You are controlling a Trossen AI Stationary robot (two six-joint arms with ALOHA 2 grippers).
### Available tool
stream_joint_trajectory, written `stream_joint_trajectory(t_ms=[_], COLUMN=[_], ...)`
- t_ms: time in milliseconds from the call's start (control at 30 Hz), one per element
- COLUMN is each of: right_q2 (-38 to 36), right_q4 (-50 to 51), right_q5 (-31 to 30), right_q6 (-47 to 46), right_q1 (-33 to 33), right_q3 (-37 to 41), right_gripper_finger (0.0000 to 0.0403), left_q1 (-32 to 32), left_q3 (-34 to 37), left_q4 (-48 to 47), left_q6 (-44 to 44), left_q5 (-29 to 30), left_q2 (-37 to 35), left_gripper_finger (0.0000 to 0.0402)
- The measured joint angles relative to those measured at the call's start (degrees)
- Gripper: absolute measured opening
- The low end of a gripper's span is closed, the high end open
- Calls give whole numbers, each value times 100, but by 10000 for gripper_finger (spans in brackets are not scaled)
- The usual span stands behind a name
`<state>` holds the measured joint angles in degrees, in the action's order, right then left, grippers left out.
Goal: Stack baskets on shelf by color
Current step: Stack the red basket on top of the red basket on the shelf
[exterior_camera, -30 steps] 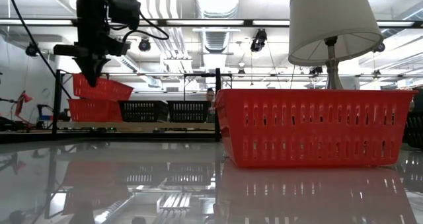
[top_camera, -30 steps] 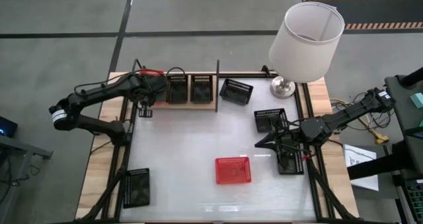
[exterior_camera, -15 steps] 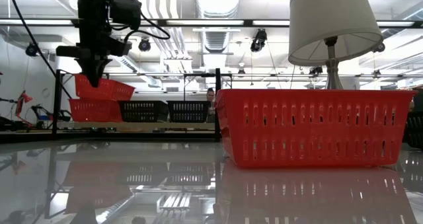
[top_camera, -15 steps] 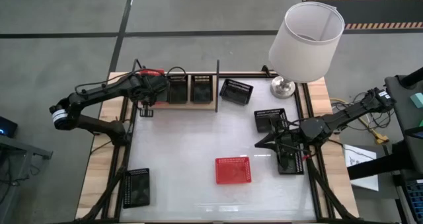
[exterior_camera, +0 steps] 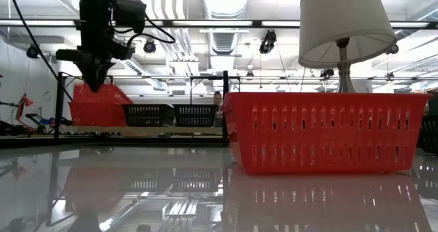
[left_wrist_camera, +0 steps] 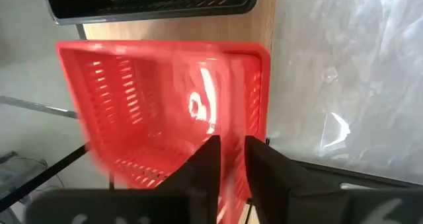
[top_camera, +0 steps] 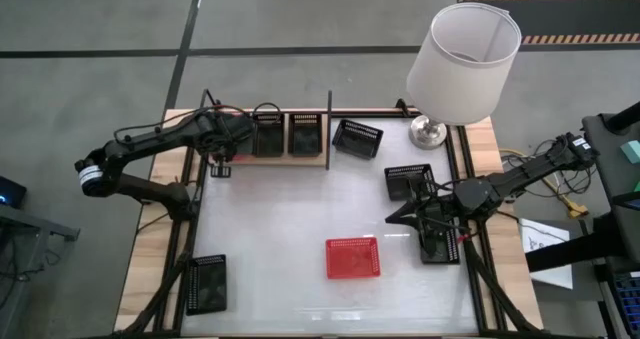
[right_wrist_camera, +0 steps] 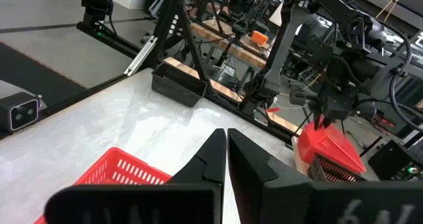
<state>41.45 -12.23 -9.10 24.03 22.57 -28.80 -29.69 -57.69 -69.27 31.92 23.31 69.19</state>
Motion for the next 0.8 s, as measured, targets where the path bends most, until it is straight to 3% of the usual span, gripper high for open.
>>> stream_joint_trajectory(t_ms=[200,500,633,800], right_q2=[0,0,0,0], right_q4=[0,0,-2,-2], right_q5=[1,2,0,0], right_q6=[0,2,2,2], right_q1=[0,1,2,2], right_q3=[0,0,0,0], right_gripper_finger=[9,9,9,9], left_q1=[2,185,565,1546], left_q3=[-19,-248,-526,-776], left_q4=[-17,-77,-23,546], left_q6=[-177,-952,-1682,-2701], left_q5=[12,15,-79,-232], left_q2=[0,-26,-24,-95], left_gripper_finger=[80,82,82,82])
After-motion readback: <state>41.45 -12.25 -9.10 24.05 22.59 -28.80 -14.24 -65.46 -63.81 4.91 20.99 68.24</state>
